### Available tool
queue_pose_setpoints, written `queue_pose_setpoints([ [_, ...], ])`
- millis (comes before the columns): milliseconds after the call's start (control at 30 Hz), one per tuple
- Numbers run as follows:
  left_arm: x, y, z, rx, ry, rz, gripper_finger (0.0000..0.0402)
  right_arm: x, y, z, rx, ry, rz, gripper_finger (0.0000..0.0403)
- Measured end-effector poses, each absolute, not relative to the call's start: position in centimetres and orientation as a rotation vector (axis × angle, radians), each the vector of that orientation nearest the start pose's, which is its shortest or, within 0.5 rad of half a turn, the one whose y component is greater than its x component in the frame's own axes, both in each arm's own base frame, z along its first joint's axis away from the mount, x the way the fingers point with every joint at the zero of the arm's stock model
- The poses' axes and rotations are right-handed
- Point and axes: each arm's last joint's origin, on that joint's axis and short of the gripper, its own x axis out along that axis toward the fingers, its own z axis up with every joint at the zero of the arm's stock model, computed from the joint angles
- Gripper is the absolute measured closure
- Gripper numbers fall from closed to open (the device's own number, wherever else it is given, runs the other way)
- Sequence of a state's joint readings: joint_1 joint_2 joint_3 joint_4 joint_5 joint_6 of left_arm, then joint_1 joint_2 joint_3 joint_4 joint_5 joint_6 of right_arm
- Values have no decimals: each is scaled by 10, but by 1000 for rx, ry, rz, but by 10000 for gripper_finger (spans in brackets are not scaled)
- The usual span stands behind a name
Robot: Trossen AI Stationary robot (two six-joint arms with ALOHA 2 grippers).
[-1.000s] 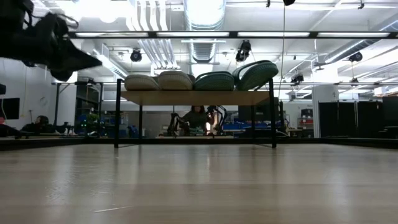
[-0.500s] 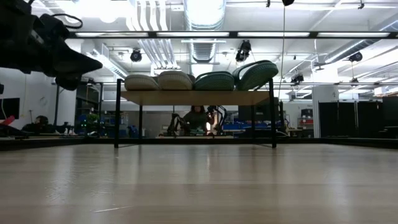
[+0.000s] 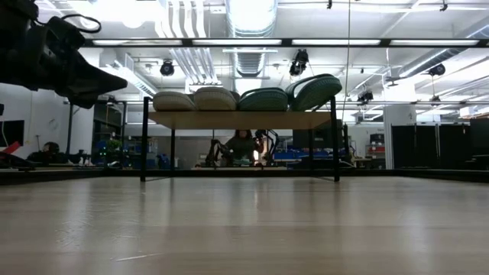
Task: Pick and place slides into the shelf
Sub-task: Return to Home Position
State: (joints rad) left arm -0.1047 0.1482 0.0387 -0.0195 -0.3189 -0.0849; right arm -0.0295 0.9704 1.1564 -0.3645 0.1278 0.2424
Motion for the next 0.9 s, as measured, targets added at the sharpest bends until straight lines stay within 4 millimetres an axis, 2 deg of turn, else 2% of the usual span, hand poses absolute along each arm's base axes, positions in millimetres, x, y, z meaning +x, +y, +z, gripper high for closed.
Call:
queue_pose_setpoints([
  [133, 104, -2, 164, -166, 100, 221, 401, 190, 0, 388, 218, 94, -187, 394],
  [233, 103, -2, 165, -185, 84, 219, 401, 191, 3, 372, 200, 37, -166, 394],
  [433, 103, -2, 166, -178, 82, 217, 401, 187, 4, 331, 156, 100, -153, 394],
  [567, 103, -2, 165, -177, 84, 217, 402, 171, 6, 308, 141, -5, -91, 394],
  [667, 103, -2, 165, -176, 86, 217, 402, 152, 7, 285, 144, -67, -69, 394],
  [800, 104, -2, 165, -175, 91, 217, 402, 131, 6, 258, 197, -83, -33, 394],
  [900, 104, -2, 165, -175, 90, 217, 402, 119, 6, 246, 207, -95, 3, 394],
])
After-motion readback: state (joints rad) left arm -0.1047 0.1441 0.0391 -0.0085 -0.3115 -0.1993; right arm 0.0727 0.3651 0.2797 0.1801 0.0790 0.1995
